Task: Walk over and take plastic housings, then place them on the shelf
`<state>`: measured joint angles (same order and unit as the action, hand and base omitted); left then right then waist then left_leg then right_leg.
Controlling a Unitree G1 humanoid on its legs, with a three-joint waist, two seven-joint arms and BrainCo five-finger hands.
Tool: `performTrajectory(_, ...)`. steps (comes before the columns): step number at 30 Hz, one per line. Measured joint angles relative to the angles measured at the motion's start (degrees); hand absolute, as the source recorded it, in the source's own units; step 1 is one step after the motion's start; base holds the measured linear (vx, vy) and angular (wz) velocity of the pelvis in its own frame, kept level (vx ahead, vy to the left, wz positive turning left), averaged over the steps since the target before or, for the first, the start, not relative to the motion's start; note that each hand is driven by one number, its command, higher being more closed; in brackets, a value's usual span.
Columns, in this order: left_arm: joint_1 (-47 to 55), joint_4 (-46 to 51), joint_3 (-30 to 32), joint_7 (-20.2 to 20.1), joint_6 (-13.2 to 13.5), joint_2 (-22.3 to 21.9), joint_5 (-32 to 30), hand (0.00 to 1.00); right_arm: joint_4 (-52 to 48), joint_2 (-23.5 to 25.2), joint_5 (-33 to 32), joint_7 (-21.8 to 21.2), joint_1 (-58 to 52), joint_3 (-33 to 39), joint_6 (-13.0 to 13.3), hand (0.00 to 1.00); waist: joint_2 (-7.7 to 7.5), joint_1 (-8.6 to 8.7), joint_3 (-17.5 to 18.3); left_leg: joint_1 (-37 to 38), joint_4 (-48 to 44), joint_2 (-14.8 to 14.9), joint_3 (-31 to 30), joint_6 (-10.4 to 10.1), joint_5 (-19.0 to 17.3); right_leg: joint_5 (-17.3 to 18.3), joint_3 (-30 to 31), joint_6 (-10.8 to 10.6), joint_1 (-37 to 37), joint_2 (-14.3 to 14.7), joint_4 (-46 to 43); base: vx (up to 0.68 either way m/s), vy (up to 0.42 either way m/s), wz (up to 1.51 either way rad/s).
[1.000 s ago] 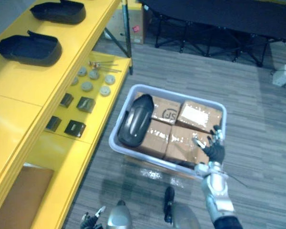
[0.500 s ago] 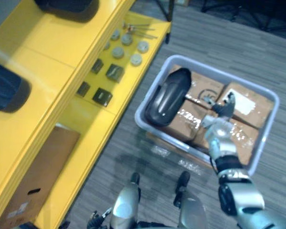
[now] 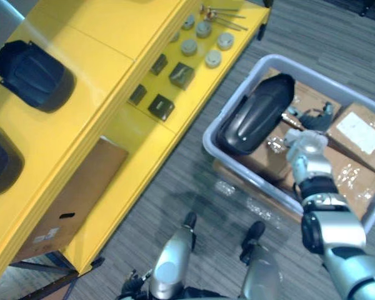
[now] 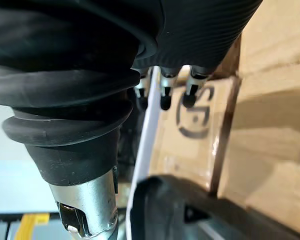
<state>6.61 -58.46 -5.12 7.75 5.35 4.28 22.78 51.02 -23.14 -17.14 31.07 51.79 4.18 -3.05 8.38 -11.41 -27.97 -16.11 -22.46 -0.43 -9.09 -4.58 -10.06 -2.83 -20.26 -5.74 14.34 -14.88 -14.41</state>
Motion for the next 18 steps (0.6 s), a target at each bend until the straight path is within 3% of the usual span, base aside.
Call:
performTrajectory(4,-0.28,-0.82,-0.61,0.01,-0.01,-0.03,2.03,0.00,2.00,0.07,0.74,-1.85,0.99,-2.32,-3.85,0.00,0.09,-0.44,0.05,-0.09,0.08,0.06,0.16,-0.05,0.09,-0.02,0.14,0.00,0.41,0.01,-0.05,0.00,0.000,0.00)
performTrajectory(7,-0.46,-1.08,-0.77,0.02,0.03,0.02,2.15,0.00,3.36,0.08,2.23,-2.38,1.47,-3.30,-5.14,0.00,0.24,-0.55,0.00,-0.21,0.09,0.07,0.16,-0.07,0.11,-0.02,0.14,0.00,0.56,0.03,-0.05,0.00,0.000,0.00)
performTrajectory(10,-0.69,-1.19,-2.35,-0.01,0.07,-0.04,2.79,0.00,5.53,-0.77,2.60,-2.14,3.90,-3.92,-7.28,0.00,1.25,-0.78,-0.19,-0.53,0.04,0.07,0.12,-0.06,0.12,-0.02,0.09,0.00,0.79,0.00,-0.04,0.00,0.000,0.00)
performTrajectory(14,-1.92,-2.02,-3.78,-0.01,0.03,-0.48,4.39,0.00,7.01,-4.42,4.58,-2.16,5.96,-5.01,-9.78,0.00,2.78,-2.41,0.01,-1.81,0.16,0.12,-0.26,-0.23,0.79,-0.03,-0.22,0.11,2.00,0.00,-0.43,-0.01,-0.004,0.03)
performTrajectory(15,-2.07,-2.30,-4.27,-0.02,0.08,-0.46,4.44,0.00,7.28,-4.89,4.63,-2.15,6.26,-5.57,-10.17,1.00,2.87,-2.71,0.08,-2.01,0.30,0.13,-0.32,-0.32,0.91,0.05,-0.20,0.23,2.45,-0.04,-0.76,-0.02,-0.010,0.04)
performTrajectory(18,-2.12,-2.37,-4.73,-0.14,0.06,-0.35,5.51,0.00,8.43,-5.68,5.20,-2.14,7.36,-6.31,-11.91,1.00,2.90,-3.07,0.09,-2.06,1.02,0.03,-0.52,-0.41,1.49,0.13,-0.33,0.34,2.80,-0.27,-1.10,-0.02,-0.005,0.03)
